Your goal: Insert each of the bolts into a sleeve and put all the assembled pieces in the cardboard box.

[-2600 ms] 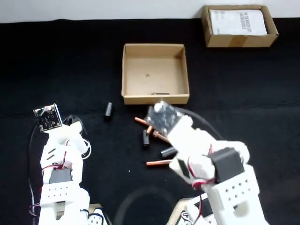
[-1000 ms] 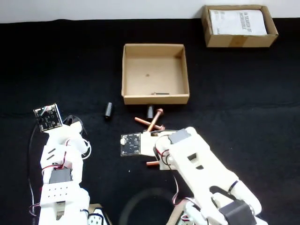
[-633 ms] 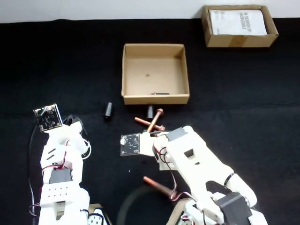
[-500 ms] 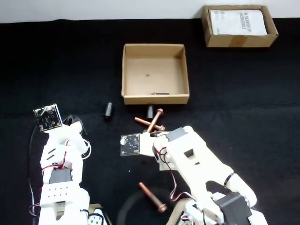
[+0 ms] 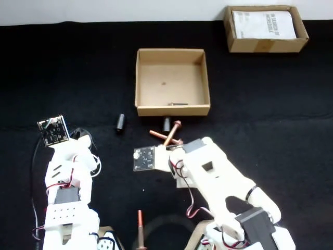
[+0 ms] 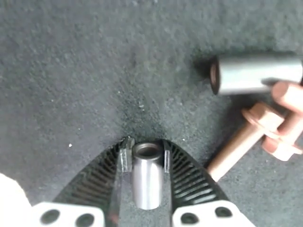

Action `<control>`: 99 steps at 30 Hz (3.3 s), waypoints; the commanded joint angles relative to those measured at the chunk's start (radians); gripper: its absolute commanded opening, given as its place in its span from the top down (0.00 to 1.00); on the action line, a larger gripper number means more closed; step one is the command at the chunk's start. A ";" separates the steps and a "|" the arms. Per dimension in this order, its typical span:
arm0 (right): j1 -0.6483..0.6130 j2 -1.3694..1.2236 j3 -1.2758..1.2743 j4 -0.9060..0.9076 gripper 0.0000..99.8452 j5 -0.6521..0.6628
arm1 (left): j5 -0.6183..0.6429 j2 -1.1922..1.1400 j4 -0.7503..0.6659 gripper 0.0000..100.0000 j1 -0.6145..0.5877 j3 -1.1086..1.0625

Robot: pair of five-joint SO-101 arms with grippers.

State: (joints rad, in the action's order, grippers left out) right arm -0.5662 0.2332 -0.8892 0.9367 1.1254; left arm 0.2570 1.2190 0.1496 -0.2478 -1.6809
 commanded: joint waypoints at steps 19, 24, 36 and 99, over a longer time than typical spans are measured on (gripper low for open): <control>0.114 0.035 0.997 0.647 0.99 -0.325 | -0.002 -0.002 0.054 0.94 0.039 -0.004; 0.239 0.051 1.230 0.829 0.99 -0.440 | 0.044 -0.002 0.322 0.86 0.058 0.094; 0.634 0.484 0.728 0.792 0.99 -0.503 | -0.245 -0.004 1.096 0.99 0.119 0.575; 1.273 1.210 -0.628 -0.239 0.99 -0.463 | -0.833 -1.661 1.625 0.99 0.888 1.684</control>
State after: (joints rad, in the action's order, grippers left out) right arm 0.7181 1.4346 -1.5228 0.7219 0.6651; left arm -0.5746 -0.4473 1.7622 0.6651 0.0376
